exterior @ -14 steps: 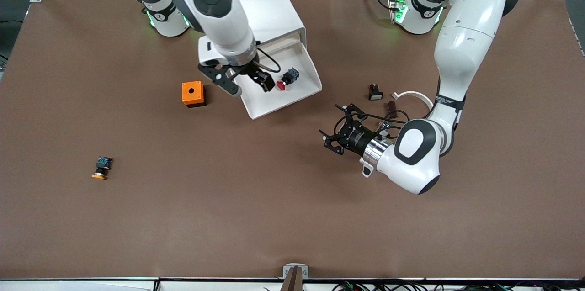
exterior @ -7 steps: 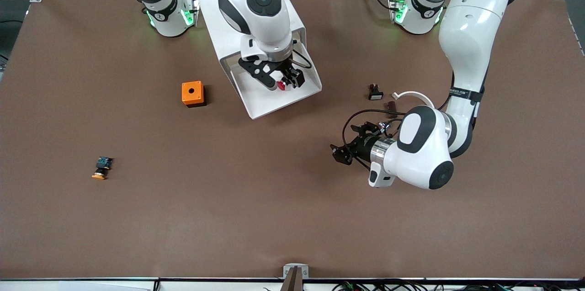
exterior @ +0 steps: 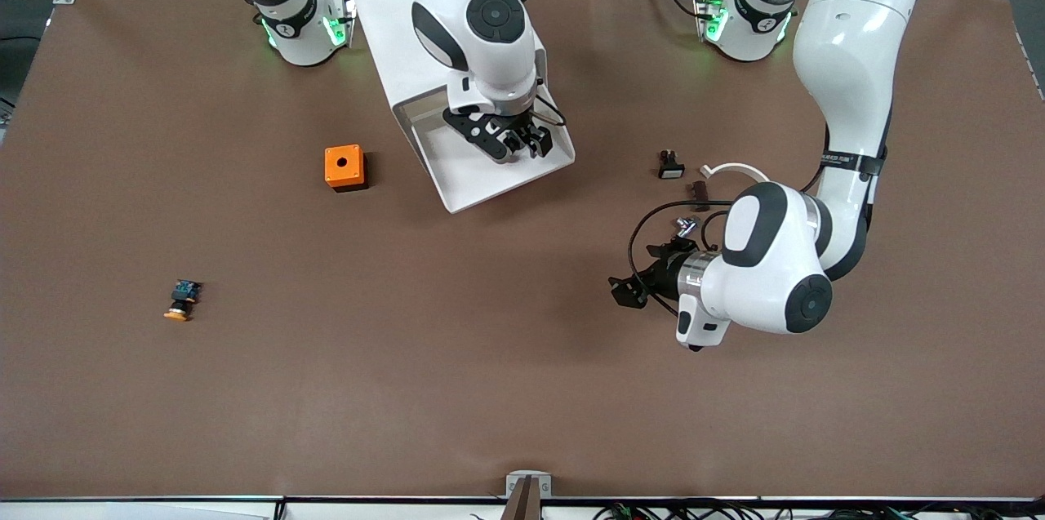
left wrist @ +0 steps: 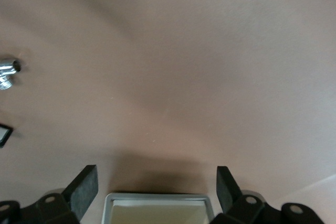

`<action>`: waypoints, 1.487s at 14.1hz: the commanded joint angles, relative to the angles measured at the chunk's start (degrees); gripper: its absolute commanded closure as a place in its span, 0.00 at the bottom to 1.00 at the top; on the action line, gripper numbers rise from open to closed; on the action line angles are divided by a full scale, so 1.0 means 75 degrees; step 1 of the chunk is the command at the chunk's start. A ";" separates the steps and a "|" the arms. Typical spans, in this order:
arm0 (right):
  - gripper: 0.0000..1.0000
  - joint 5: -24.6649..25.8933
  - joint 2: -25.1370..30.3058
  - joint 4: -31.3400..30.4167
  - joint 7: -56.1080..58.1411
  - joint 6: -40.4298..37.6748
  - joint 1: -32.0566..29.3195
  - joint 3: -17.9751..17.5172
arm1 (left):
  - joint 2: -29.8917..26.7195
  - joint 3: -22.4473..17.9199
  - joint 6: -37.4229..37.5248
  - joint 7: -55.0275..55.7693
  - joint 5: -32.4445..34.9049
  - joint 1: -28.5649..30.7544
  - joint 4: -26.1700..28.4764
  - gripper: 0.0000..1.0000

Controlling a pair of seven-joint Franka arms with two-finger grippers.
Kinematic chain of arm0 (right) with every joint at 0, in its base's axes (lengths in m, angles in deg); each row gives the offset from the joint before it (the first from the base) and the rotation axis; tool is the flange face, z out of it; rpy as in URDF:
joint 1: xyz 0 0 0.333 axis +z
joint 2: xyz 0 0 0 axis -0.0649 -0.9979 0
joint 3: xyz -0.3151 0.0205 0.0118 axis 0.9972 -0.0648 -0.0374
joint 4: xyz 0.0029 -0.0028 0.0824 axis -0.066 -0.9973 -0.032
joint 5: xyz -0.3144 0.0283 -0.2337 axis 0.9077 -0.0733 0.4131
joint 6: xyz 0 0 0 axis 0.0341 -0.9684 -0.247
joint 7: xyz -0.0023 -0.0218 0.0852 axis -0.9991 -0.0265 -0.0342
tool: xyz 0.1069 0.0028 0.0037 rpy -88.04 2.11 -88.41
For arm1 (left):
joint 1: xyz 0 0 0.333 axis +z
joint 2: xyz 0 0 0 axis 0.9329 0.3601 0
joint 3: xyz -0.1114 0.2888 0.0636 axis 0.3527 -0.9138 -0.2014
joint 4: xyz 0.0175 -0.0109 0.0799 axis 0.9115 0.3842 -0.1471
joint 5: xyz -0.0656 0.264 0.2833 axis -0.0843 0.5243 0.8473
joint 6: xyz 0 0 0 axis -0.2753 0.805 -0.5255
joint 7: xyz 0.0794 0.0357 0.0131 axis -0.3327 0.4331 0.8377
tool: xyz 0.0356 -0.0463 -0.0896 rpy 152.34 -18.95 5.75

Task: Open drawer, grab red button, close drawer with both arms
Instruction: 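Grasp the red mushroom button inside the drawer with the right gripper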

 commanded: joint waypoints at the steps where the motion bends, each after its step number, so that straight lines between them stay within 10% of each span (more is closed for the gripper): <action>1: 0.00 0.0116 0.0067 -0.0334 -0.0144 0.0301 0.0196 0.0095 | -0.0207 -0.0063 -0.0260 -0.0079 0.0238 -0.0128 0.0134 0.01; 10: 0.06 0.0081 -0.0109 -0.0323 -0.0565 0.0313 0.0349 0.0084 | -0.0195 -0.0051 -0.0423 -0.0079 0.0356 -0.0140 0.0169 0.01; 18: 0.97 -0.0013 -0.0097 -0.0194 -0.0554 0.0267 0.0396 0.0072 | -0.0195 -0.0051 -0.0447 -0.0068 0.0437 -0.0210 0.0181 0.01; 21: 0.99 -0.0025 -0.0051 0.0075 -0.0472 0.0196 0.0279 0.0118 | -0.0207 -0.0016 -0.0447 -0.0021 0.0766 -0.0198 0.0181 0.01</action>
